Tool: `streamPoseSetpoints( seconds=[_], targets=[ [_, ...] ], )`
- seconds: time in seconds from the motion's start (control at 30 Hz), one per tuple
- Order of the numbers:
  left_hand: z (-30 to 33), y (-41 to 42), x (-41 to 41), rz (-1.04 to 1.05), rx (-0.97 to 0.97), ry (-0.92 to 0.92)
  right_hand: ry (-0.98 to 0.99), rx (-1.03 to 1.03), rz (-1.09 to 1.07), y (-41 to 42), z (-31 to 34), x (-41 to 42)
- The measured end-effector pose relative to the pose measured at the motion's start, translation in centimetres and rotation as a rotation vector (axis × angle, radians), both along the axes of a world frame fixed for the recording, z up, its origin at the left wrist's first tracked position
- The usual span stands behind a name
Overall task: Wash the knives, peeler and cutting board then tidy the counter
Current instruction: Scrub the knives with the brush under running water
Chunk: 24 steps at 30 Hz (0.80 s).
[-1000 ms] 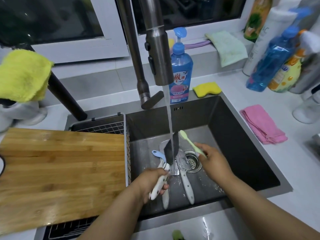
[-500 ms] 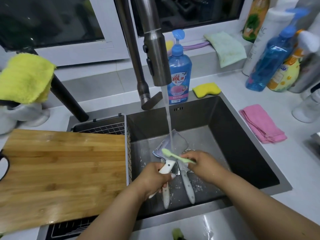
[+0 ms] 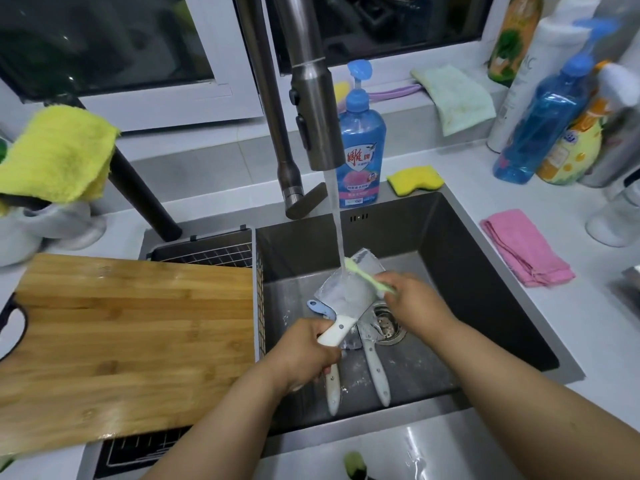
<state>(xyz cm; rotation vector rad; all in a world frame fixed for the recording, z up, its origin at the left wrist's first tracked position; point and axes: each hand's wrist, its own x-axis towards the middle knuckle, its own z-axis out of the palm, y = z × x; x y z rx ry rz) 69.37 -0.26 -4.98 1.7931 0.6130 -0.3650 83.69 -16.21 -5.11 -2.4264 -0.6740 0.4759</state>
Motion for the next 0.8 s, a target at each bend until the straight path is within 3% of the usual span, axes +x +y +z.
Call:
streamPoseSetpoints(
  seconds=[0.07,0.2,0.33,0.47,0.7,0.8],
  targets=[
    [0.0,0.1,-0.1,0.0,-0.009,-0.01,0.028,-0.034,-0.04,-0.7,0.3,0.6],
    [0.1,0.1,-0.2,0.003,-0.002,-0.022,0.138,0.007,0.139,-0.4,1.3,-0.7],
    [0.5,0.1,-0.5,-0.005,0.006,-0.054,0.067,0.067,-0.037,0.1,1.3,1.7],
    [1.0,0.3,-0.7,0.006,-0.01,-0.067,0.005,-0.017,-0.11,-1.1,1.1,2.8],
    [1.1,0.5,-0.4,0.068,-0.049,-0.063,0.151,0.08,0.125,-1.1,1.7,-4.2],
    [1.2,0.5,-0.5,0.056,-0.042,-0.081,0.103,0.042,-0.024,-1.9,0.8,-1.8]
  ],
)
